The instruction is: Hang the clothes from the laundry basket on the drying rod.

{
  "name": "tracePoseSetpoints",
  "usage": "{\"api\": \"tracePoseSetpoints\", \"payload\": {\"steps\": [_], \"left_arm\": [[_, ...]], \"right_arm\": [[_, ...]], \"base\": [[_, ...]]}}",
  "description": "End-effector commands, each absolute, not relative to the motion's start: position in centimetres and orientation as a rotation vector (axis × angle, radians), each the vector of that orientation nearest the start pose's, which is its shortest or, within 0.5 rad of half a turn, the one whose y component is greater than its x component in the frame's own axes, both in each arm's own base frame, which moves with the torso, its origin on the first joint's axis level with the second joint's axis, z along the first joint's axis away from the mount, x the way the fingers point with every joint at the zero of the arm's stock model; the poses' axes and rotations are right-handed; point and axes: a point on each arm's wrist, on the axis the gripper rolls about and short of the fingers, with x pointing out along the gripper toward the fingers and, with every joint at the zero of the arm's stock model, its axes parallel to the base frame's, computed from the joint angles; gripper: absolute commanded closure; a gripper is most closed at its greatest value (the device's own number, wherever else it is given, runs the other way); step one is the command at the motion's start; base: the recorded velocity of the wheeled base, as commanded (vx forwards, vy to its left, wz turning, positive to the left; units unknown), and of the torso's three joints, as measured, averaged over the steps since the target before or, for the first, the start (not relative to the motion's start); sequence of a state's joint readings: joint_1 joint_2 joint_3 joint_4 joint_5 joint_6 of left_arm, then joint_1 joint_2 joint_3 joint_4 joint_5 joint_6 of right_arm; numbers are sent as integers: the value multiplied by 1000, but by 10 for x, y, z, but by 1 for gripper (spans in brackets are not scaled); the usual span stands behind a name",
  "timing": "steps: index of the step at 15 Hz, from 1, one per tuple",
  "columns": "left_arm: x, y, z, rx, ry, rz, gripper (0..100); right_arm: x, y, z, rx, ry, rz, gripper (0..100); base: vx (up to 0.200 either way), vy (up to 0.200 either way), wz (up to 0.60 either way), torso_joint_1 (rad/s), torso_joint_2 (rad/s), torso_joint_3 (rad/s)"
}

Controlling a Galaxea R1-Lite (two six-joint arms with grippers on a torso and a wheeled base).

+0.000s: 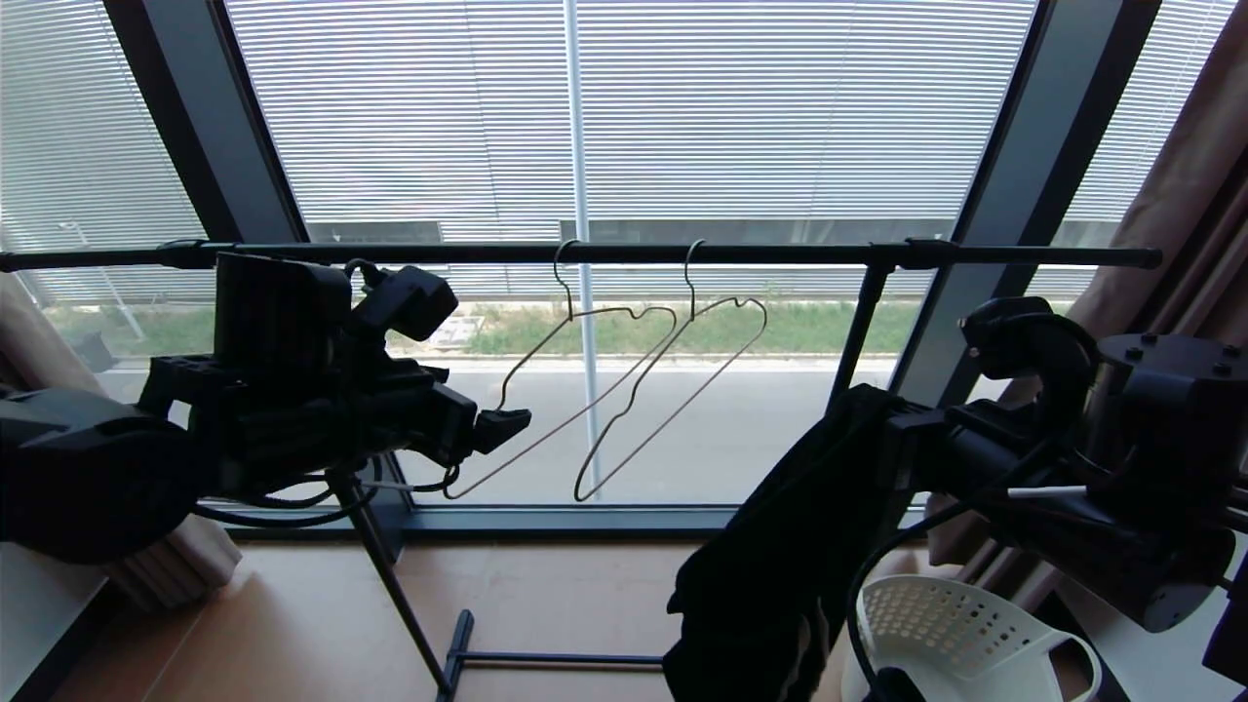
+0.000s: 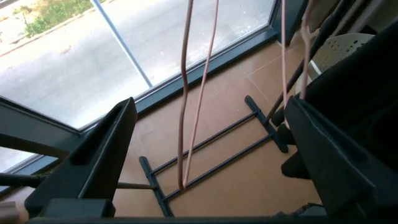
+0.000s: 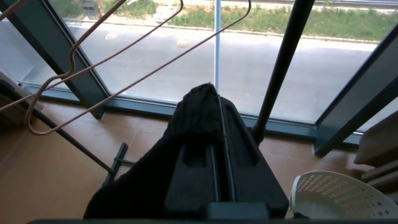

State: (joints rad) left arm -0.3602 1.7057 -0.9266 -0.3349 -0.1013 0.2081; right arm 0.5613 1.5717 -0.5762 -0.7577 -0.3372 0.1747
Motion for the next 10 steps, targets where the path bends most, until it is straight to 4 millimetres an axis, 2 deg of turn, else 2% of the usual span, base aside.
{"api": "tracePoseSetpoints", "payload": {"steps": [1, 5, 10], "left_arm": [[326, -115, 158, 265, 456, -481, 0], [358, -127, 148, 270, 411, -480, 0], [370, -130, 143, 281, 406, -478, 0]], "right_arm": [[221, 130, 171, 69, 232, 204, 100], [221, 130, 172, 70, 229, 204, 100], [221, 130, 172, 71, 229, 202, 100]], "base": [[0, 0, 0, 0, 0, 0], [0, 0, 0, 0, 0, 0], [0, 0, 0, 0, 0, 0]]}}
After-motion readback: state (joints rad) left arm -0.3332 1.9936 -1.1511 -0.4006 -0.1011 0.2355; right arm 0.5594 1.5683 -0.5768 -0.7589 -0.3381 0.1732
